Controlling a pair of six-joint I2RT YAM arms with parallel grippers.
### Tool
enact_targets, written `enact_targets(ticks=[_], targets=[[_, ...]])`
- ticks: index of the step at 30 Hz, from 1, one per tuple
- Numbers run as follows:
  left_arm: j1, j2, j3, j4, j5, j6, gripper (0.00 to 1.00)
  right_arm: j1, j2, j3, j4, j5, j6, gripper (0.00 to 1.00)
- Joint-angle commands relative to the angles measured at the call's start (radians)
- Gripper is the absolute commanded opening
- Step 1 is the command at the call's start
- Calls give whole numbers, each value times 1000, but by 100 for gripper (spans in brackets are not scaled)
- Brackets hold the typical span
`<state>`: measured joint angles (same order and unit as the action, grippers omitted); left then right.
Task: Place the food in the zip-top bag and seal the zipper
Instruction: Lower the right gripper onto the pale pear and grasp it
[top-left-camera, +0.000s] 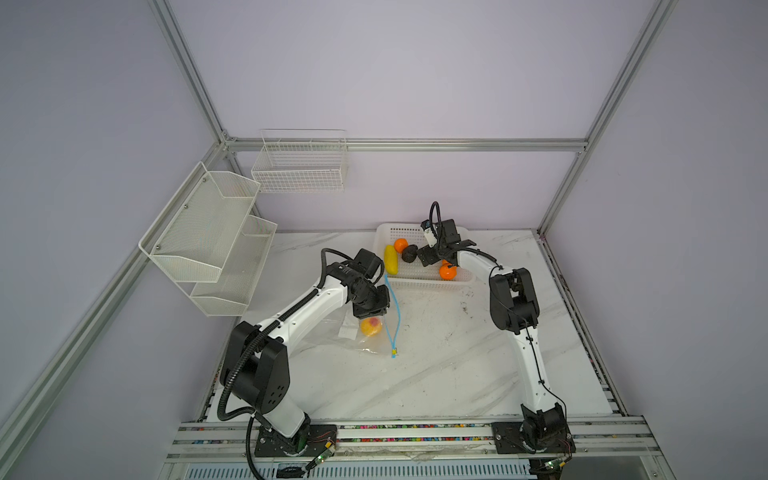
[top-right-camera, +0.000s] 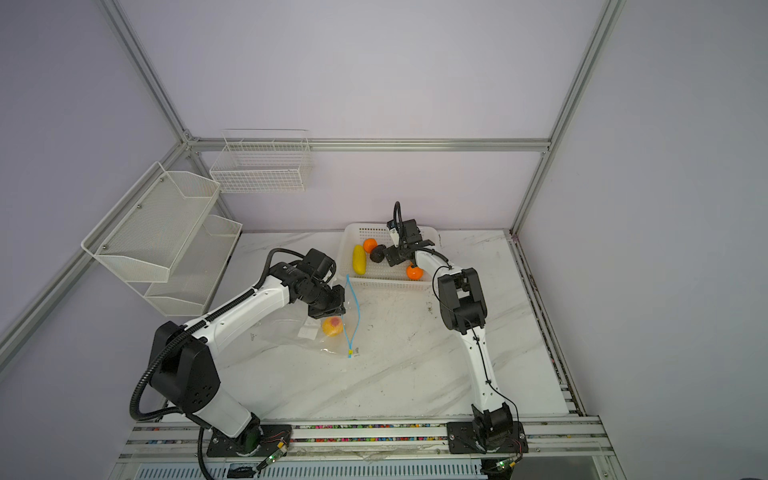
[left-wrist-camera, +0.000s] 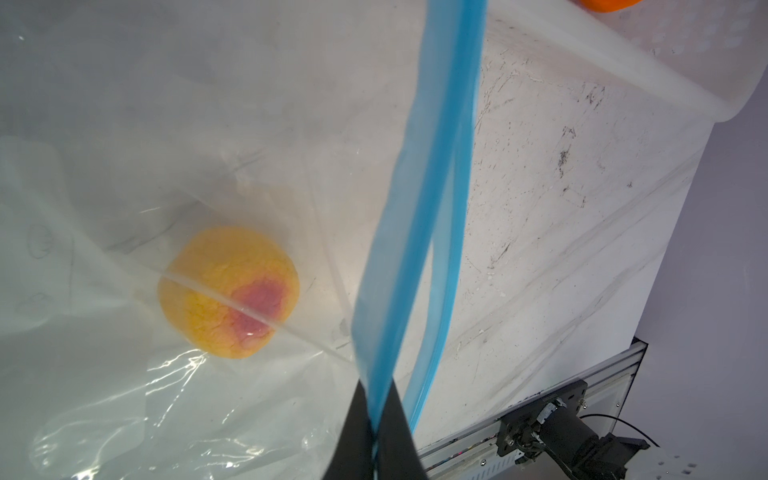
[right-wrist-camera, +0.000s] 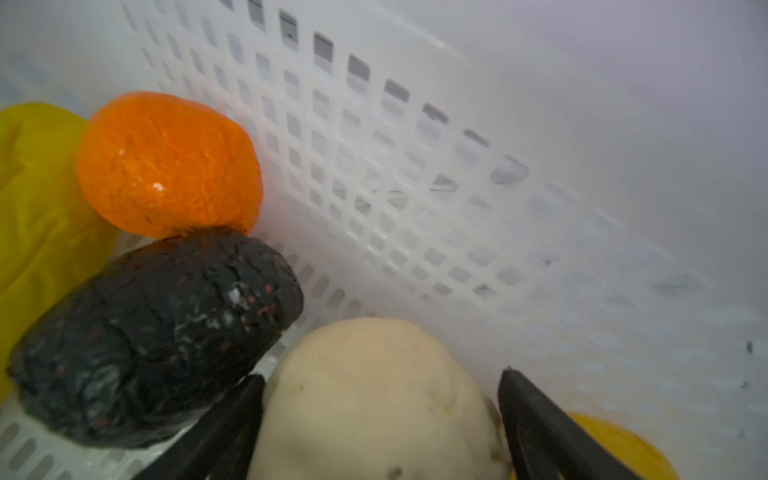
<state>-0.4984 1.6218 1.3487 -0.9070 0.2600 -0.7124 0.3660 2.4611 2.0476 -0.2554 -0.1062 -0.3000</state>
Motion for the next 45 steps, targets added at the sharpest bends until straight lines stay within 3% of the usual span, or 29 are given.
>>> enact_targets(ticks=[1,22,45], targets=[[10,-1,51,-6,23,28,0,-1,21,26,-5,-21,4,89],[12,-18,42,-6,18,25,0,-1,-7,48,-2,-9,48,79],[15,-17,57,-3,19,29,0,-10,-72,83,-28,-25,149,76]])
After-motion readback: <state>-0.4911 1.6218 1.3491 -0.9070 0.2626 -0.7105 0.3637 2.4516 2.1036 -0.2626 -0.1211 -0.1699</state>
